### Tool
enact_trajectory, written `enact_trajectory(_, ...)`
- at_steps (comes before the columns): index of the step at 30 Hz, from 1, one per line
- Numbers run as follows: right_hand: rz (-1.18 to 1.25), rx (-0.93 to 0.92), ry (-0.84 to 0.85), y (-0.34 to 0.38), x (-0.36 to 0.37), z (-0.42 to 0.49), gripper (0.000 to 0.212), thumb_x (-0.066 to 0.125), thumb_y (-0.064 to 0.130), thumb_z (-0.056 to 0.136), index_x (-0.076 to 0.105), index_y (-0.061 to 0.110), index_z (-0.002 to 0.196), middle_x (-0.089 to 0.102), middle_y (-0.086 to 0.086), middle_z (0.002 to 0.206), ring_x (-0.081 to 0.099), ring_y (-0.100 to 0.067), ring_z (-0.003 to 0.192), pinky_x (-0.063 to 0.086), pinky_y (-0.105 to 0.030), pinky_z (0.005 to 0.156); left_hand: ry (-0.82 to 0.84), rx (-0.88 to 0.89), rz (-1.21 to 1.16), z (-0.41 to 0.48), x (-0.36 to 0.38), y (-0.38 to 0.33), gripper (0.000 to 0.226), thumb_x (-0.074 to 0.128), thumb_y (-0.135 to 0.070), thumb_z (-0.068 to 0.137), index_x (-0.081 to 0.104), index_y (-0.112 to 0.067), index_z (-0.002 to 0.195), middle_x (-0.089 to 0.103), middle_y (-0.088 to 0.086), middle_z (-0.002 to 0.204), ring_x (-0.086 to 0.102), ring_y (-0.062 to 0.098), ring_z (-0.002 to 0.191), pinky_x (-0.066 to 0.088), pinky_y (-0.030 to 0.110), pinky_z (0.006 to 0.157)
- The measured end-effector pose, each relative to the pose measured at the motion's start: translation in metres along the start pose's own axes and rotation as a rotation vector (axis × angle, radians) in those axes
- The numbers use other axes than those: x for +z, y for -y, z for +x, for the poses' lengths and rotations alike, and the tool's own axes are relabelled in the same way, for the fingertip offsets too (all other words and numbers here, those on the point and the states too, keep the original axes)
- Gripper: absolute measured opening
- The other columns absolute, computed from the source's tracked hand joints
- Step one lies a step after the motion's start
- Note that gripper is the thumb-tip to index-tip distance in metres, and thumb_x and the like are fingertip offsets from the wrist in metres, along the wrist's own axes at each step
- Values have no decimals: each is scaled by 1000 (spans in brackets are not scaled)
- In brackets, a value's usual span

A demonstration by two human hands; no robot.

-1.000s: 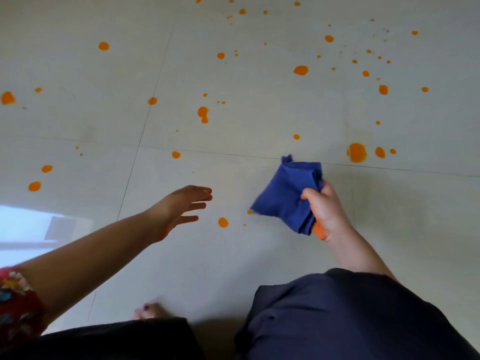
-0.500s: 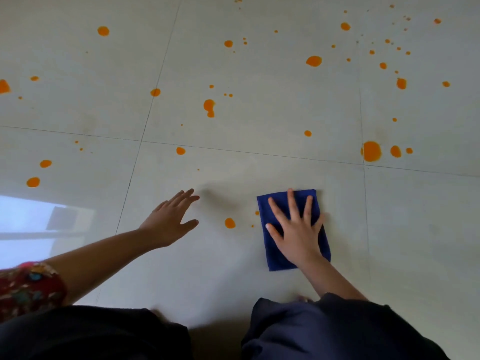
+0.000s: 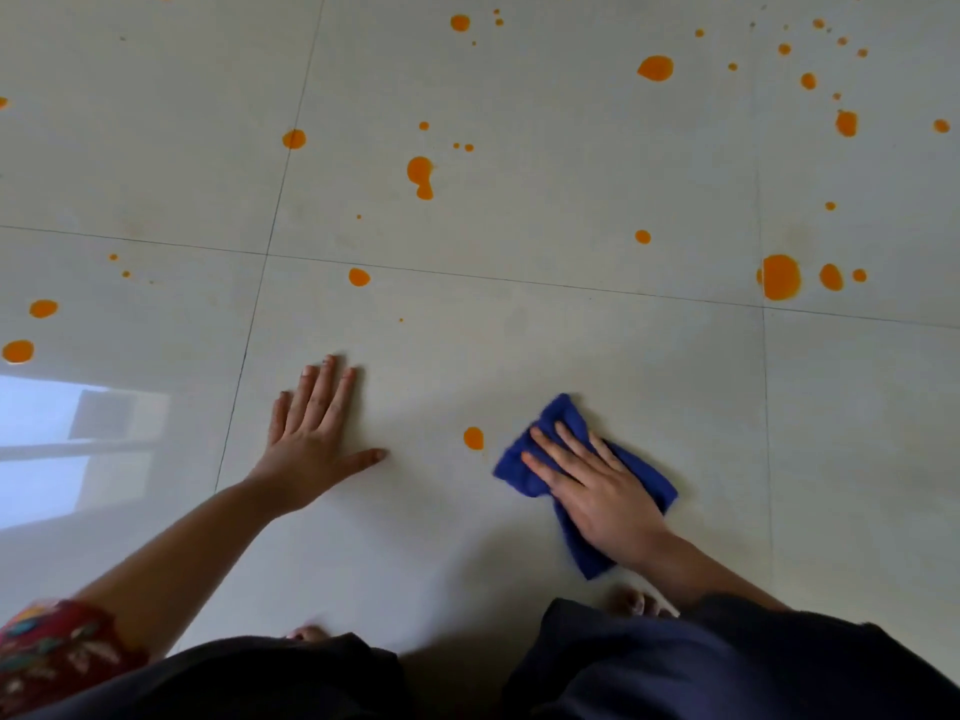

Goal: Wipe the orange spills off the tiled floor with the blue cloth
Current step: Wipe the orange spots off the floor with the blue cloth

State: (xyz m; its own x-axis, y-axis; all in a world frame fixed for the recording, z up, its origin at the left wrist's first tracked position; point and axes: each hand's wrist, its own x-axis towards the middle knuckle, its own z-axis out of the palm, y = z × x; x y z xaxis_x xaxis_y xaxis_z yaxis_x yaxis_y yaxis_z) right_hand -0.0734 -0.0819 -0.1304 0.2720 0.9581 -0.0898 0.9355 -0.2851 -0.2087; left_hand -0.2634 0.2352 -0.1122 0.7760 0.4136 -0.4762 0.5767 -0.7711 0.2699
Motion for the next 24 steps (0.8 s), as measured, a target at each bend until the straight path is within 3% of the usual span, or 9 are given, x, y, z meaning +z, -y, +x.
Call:
enact_trajectory(6, 72, 336, -86, -27, -15, 62, 49, 36, 15, 94, 44, 15, 143, 39, -8, 152, 34, -29, 141, 35, -51, 109, -36, 29, -46, 0, 3, 3, 101, 25, -85, 72, -14, -35, 150, -27, -11, 156, -26, 13, 144, -6, 44, 118)
enact_trajectory(8, 78, 168, -92, -2, -5, 82, 50, 36, 12, 91, 48, 15, 140, 42, -8, 150, 38, -31, 139, 38, -49, 108, -48, 33, -54, -1, 4, 5, 100, 26, -84, 73, -15, -36, 150, -28, -12, 156, -26, 12, 144, -7, 44, 118)
enact_trajectory(11, 58, -189, 2, 17, 6, 51, 51, 36, 11, 94, 44, 21, 143, 35, -1, 154, 30, -22, 143, 24, -40, 116, -54, 47, -52, 1, 5, 4, 99, 25, -84, 73, -16, -36, 149, -29, -12, 155, -26, 13, 144, -7, 44, 117)
enact_trajectory(13, 70, -266, 51, 2, 3, 34, 53, 39, 11, 94, 40, 25, 145, 31, 2, 155, 27, -19, 145, 21, -39, 117, -52, 49, -30, 0, 6, 6, 99, 24, -84, 73, -17, -35, 149, -30, -11, 155, -26, 14, 144, -6, 44, 117)
enact_trajectory(16, 88, -75, -12, -31, -9, 61, 52, 39, 10, 91, 44, 21, 142, 38, -3, 152, 33, -25, 141, 26, -44, 112, -52, 47, -28, 0, 7, 6, 100, 22, -85, 73, -19, -34, 149, -33, -13, 153, -28, 13, 143, -8, 43, 117)
enact_trajectory(19, 137, 121, -110, -14, -17, 116, 48, 36, 9, 91, 54, 14, 135, 45, -9, 148, 40, -31, 137, 34, -48, 109, -47, 51, -32, 0, 5, 5, 99, 19, -85, 73, -21, -35, 148, -35, -12, 152, -30, 12, 142, -8, 43, 118)
enact_trajectory(21, 137, -60, -87, 16, -5, 119, 49, 36, 10, 90, 56, 16, 134, 46, -8, 147, 43, -33, 135, 33, -47, 109, -42, 55, -31, -1, 4, 5, 99, 18, -86, 73, -22, -34, 147, -35, -11, 153, -31, 12, 141, -8, 44, 118)
enact_trajectory(24, 74, -445, 111, 25, 5, 69, 50, 40, 15, 93, 46, 26, 141, 36, 2, 153, 31, -23, 143, 15, -40, 118, -59, 61, -57, -1, 5, 6, 99, 22, -85, 74, -18, -34, 149, -31, -11, 154, -29, 13, 143, -7, 44, 118)
